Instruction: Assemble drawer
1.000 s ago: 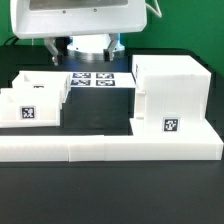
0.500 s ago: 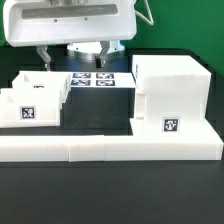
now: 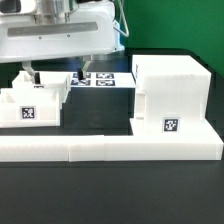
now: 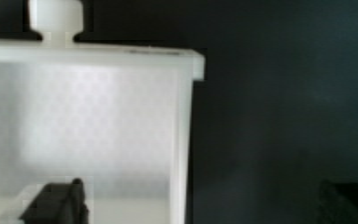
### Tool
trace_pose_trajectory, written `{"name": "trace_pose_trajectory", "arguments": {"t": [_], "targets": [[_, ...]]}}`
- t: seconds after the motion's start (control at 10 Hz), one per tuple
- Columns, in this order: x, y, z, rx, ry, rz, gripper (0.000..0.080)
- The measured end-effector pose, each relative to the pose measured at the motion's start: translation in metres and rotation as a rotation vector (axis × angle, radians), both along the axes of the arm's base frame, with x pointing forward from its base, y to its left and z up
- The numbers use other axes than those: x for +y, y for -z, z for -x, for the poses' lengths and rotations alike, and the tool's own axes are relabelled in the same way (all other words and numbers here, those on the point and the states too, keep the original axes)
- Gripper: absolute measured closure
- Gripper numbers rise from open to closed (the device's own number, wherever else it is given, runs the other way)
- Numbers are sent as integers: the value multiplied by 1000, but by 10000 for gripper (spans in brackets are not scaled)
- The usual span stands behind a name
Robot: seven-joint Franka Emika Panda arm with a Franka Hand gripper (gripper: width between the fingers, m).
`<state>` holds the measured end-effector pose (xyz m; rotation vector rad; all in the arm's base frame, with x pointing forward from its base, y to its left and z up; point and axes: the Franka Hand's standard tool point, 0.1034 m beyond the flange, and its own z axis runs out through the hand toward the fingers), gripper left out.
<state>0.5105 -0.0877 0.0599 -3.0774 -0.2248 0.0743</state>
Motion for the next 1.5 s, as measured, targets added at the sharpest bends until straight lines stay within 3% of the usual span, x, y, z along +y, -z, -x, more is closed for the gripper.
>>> {"name": "trace_pose_trajectory", "arguments": {"t": [0.6, 1.1, 1.3, 1.4, 1.5], "targets": [[-8, 48, 9, -12, -3, 46, 150], [-6, 53, 12, -7, 2, 48, 163], [-6, 53, 12, -7, 2, 48, 516], [-6, 53, 12, -7, 2, 48, 651], [-6, 53, 12, -7, 2, 48, 651]]}}
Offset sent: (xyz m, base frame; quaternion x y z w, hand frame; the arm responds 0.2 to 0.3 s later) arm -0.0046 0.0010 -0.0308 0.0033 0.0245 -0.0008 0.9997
